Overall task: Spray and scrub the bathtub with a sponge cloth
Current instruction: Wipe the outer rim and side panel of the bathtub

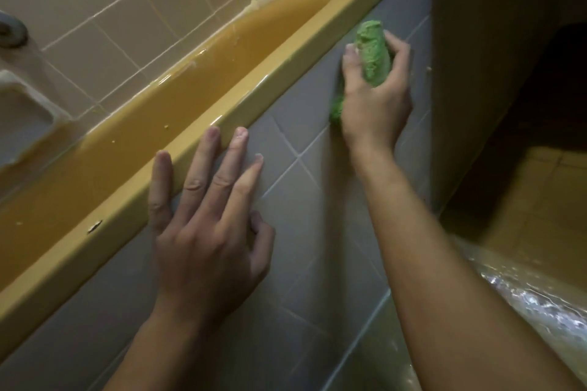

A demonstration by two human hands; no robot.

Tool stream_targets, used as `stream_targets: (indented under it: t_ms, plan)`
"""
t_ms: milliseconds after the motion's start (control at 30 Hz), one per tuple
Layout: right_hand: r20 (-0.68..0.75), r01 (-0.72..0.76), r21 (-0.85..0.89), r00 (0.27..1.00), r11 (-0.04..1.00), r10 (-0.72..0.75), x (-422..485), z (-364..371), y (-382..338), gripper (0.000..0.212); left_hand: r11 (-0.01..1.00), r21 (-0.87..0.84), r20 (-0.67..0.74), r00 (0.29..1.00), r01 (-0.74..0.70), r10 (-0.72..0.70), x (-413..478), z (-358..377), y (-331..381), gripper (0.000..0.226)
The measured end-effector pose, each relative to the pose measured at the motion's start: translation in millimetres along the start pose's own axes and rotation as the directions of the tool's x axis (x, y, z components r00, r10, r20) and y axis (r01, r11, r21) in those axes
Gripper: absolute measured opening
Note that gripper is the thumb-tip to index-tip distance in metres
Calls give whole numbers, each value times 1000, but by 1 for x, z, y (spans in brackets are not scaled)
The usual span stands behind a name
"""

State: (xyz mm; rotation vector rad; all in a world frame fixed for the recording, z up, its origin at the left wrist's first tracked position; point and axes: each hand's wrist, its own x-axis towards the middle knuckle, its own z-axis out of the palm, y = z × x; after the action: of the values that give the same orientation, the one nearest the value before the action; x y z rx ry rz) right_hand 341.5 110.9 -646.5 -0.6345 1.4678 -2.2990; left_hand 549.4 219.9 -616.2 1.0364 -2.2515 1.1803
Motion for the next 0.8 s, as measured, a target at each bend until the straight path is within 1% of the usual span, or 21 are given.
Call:
stream_targets:
  t_ms: [67, 133, 167, 200, 233, 267, 300, 333, 367, 400, 433, 467, 500, 533, 567, 600, 667, 700, 733, 767, 800]
  plan:
    - [82, 253, -52, 965, 966, -248, -37, 5, -11, 54, 999, 33, -30, 1000, -7, 8, 12, 6, 6, 50]
    - [269, 489, -50, 847, 871, -459, -63, 1, -9, 58, 998, 55, -50, 999, -5, 8, 19, 12, 13, 46]
    - [315, 565, -38, 789, 824, -527, -61, -3, 0, 58, 998, 60, -51, 999, -7, 10, 21, 15, 17, 45]
    - [313, 582, -37, 779, 812, -544, -51, -7, 17, 58, 998, 63, -44, 999, -14, 16, 23, 18, 20, 45]
    - [268, 511, -70, 837, 857, -477, -39, -12, 37, 59, 998, 65, -28, 999, -25, 27, 25, 20, 22, 46]
    - [180, 355, -120, 926, 927, -331, -26, -17, 59, 60, 997, 68, -11, 999, -38, 39, 27, 22, 23, 48]
    - [52, 124, -150, 992, 981, -117, -12, -23, 81, 61, 996, 74, 3, 999, -49, 49, 28, 23, 24, 49]
    - [-82, -157, -135, 986, 978, 147, -1, -30, 102, 60, 995, 80, 12, 998, -58, 58, 29, 24, 24, 50]
    - [-182, -385, -103, 914, 917, 363, 6, -35, 117, 57, 994, 86, 20, 998, -65, 64, 28, 25, 25, 50]
    - [-232, -500, -92, 852, 861, 470, 11, -36, 123, 54, 993, 92, 27, 997, -69, 67, 28, 27, 27, 51]
    - [-242, -498, -110, 853, 860, 462, 12, -34, 120, 52, 993, 92, 36, 997, -71, 68, 29, 29, 30, 52]
    - [-228, -407, -135, 900, 903, 371, 10, -30, 110, 53, 994, 81, 42, 997, -70, 67, 29, 31, 33, 53]
    - [-187, -240, -150, 960, 959, 211, 5, -24, 93, 54, 996, 70, 35, 998, -57, 54, 29, 34, 37, 53]
    - [-121, -44, -145, 992, 988, 27, -3, -16, 73, 56, 997, 72, 17, 999, -35, 34, 29, 38, 41, 52]
    - [-33, 128, -133, 991, 983, -133, -13, -10, 52, 57, 996, 87, 0, 1000, -17, 17, 30, 42, 43, 51]
    - [68, 267, -114, 963, 957, -261, -24, -6, 37, 58, 994, 105, -15, 1000, -7, 9, 30, 44, 45, 51]
    - [185, 426, -92, 895, 900, -405, -38, -9, 36, 59, 992, 125, -11, 1000, -25, 26, 32, 48, 46, 53]
    - [165, 429, -101, 897, 897, -410, -39, -14, 50, 58, 990, 130, 16, 999, -48, 47, 32, 48, 45, 54]
    - [100, 362, -119, 931, 924, -352, -40, -19, 72, 57, 988, 133, 50, 996, -75, 69, 32, 48, 44, 55]
    - [13, 230, -136, 973, 964, -230, -41, -27, 98, 56, 987, 129, 78, 993, -99, 89, 32, 46, 43, 54]
    - [-74, 46, -150, 996, 988, -57, -43, -36, 128, 56, 986, 120, 95, 990, -114, 103, 32, 45, 42, 52]
